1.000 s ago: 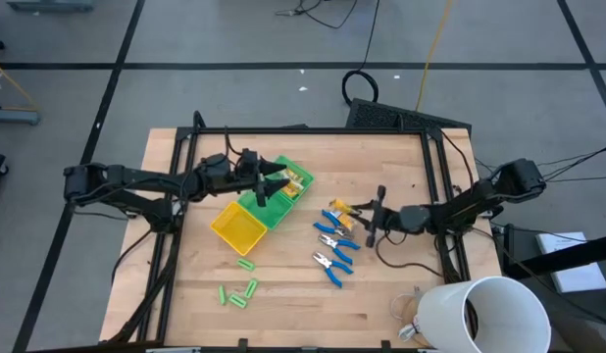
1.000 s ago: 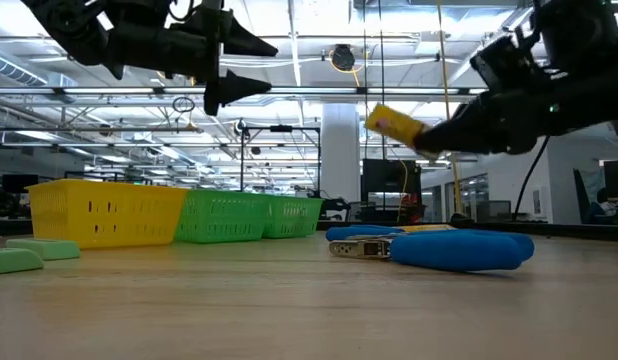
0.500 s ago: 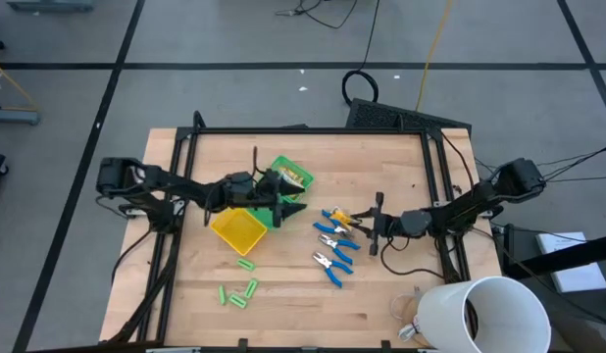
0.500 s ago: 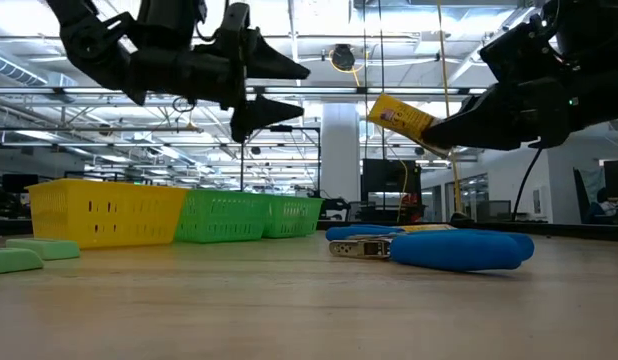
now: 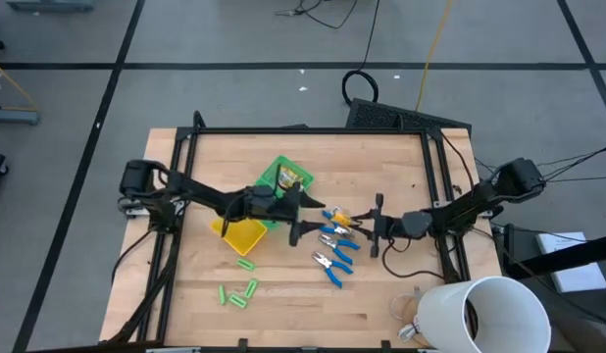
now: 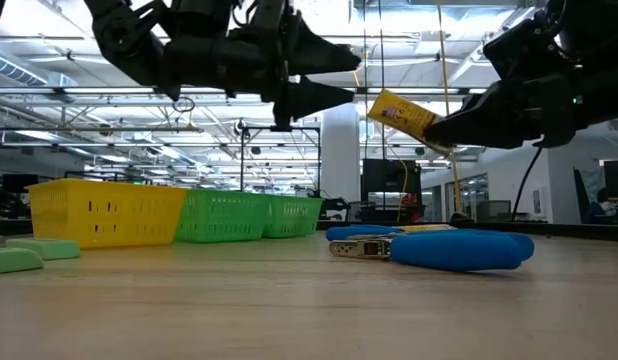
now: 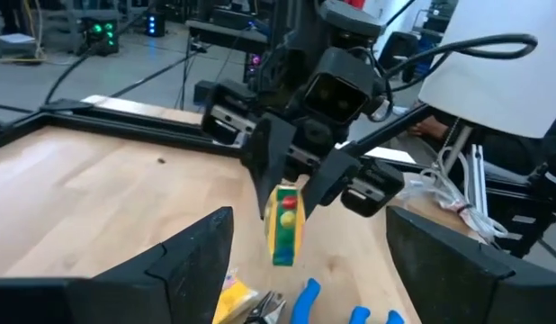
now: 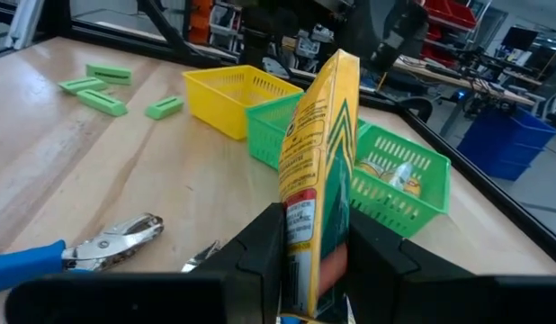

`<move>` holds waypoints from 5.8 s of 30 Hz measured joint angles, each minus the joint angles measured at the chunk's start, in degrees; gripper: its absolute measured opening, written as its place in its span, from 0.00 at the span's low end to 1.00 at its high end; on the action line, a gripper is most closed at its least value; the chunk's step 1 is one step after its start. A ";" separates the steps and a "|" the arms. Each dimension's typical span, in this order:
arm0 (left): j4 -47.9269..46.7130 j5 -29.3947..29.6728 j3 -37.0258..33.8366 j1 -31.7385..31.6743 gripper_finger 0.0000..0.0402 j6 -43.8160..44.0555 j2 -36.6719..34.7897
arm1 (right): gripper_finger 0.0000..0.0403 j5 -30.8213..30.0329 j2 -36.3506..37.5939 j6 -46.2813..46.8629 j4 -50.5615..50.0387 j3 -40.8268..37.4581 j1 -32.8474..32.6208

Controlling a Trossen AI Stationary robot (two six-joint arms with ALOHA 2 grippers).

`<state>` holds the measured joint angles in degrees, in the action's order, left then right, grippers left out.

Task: Pick & Place School Supplies
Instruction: Put the crayon box into the top green bin

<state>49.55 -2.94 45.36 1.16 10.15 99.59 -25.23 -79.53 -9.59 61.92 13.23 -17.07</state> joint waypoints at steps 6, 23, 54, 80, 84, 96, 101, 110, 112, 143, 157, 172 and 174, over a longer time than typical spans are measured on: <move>-1.14 0.02 2.32 0.25 0.68 0.02 1.51 | 0.21 -0.08 0.00 -0.11 1.78 0.16 -0.80; -4.88 1.38 3.20 1.21 0.64 5.09 1.49 | 0.21 0.00 0.00 -0.13 -0.12 3.43 -1.43; -13.82 3.43 8.59 2.46 0.77 4.63 1.45 | 0.21 1.54 0.00 0.57 -0.18 3.55 -1.43; -2.68 2.75 8.59 1.54 0.62 4.66 8.64 | 0.21 1.49 -0.02 1.22 -5.67 7.02 -1.41; -2.70 2.68 8.59 1.54 0.58 4.43 8.64 | 0.21 1.46 -0.02 1.40 -5.69 6.99 -1.41; -2.61 1.03 8.59 1.56 0.32 1.99 8.62 | 0.21 1.33 -0.02 1.45 -6.06 6.97 -1.39; -2.68 1.06 8.59 1.55 0.22 1.99 8.62 | 0.22 1.31 -0.02 5.28 -6.11 6.95 -1.39; -2.75 1.31 8.59 1.50 0.24 0.98 8.62 | 0.24 1.40 0.02 10.82 -7.34 6.97 -1.39; -2.75 1.46 8.59 1.47 0.23 0.94 8.62 | 0.29 1.48 0.02 10.80 -7.62 6.97 -1.41; -18.40 1.09 8.62 -7.03 0.19 16.16 5.14 | 0.61 -5.07 24.26 19.43 -43.05 6.93 -1.43; -52.51 2.91 8.64 -17.13 0.18 15.23 -11.53 | 0.61 -8.16 26.16 19.44 -47.22 6.88 -1.39; -47.94 -3.64 4.43 -24.57 0.18 19.45 -11.73 | 0.61 -7.80 26.18 21.03 -48.03 6.88 -1.41; -45.55 -5.09 3.02 -24.78 0.18 20.59 -11.73 | 0.61 -7.78 26.18 21.14 -48.05 6.88 -1.41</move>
<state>4.00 -8.03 48.37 -23.62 30.75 87.85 -33.01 -53.34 11.55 13.86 20.12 -18.48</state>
